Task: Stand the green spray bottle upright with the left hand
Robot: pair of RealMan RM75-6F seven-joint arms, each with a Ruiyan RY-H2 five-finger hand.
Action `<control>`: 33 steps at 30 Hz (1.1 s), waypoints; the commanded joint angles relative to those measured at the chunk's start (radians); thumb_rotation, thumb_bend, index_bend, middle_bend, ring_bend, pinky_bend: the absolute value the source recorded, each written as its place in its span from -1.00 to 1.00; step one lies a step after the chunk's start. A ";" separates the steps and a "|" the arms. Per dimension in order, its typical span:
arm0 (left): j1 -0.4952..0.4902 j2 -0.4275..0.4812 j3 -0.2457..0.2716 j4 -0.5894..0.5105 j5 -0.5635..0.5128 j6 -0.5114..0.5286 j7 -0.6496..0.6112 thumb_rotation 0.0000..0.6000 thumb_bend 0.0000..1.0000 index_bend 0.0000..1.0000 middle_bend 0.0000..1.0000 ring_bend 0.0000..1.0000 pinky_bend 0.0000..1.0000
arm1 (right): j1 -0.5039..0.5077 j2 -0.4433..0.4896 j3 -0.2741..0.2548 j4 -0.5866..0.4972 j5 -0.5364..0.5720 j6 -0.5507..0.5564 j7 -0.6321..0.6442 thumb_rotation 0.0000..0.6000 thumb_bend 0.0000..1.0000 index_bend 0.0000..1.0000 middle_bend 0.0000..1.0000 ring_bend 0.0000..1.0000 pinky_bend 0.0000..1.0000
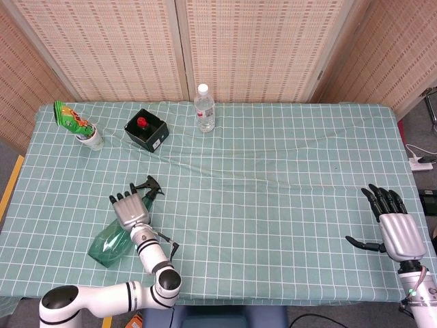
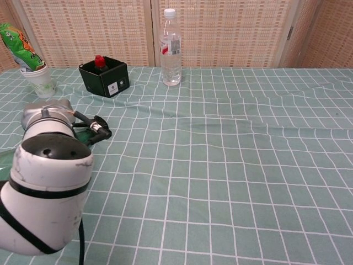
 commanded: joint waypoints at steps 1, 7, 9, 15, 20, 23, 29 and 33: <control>-0.001 -0.010 -0.010 0.014 -0.004 -0.006 -0.007 1.00 -0.58 -0.91 -0.53 -0.65 -0.78 | 0.000 0.001 0.000 0.000 0.001 -0.001 0.001 1.00 -1.00 -1.00 -1.00 -1.00 -1.00; -0.001 -0.026 -0.003 0.052 0.002 -0.026 -0.011 1.00 -0.58 -0.91 -0.50 -0.62 -0.75 | 0.001 0.002 0.000 0.001 0.000 -0.001 0.004 1.00 -1.00 -1.00 -1.00 -1.00 -1.00; 0.000 -0.030 0.002 0.064 0.006 -0.032 -0.013 1.00 -0.58 -0.91 -0.50 -0.62 -0.75 | 0.001 0.002 -0.001 0.001 0.000 -0.002 0.005 1.00 -1.00 -1.00 -1.00 -1.00 -1.00; -0.001 -0.036 0.009 0.106 0.031 -0.051 -0.026 1.00 -0.57 -0.85 -0.29 -0.53 -0.71 | 0.002 0.003 -0.002 0.002 -0.002 -0.005 0.011 1.00 -1.00 -1.00 -1.00 -1.00 -1.00; 0.004 -0.029 0.017 0.147 0.047 -0.067 -0.020 1.00 -0.51 -0.78 -0.09 -0.43 -0.64 | 0.003 0.003 -0.004 0.004 -0.007 -0.004 0.014 1.00 -1.00 -1.00 -1.00 -1.00 -1.00; 0.013 -0.025 0.012 0.162 0.044 -0.075 -0.021 1.00 -0.50 -0.76 -0.06 -0.41 -0.61 | 0.003 0.003 -0.005 0.005 -0.009 -0.004 0.017 1.00 -1.00 -1.00 -1.00 -1.00 -1.00; 0.021 -0.017 0.015 0.167 0.064 -0.082 -0.026 1.00 -0.46 -0.67 0.05 -0.32 -0.54 | 0.005 0.003 -0.005 0.003 -0.011 -0.006 0.013 1.00 -1.00 -1.00 -1.00 -1.00 -1.00; 0.020 -0.002 0.015 0.142 0.093 -0.074 -0.034 1.00 -0.41 -0.61 0.14 -0.25 -0.49 | 0.006 0.003 -0.005 0.004 -0.010 -0.006 0.012 1.00 -1.00 -1.00 -1.00 -1.00 -1.00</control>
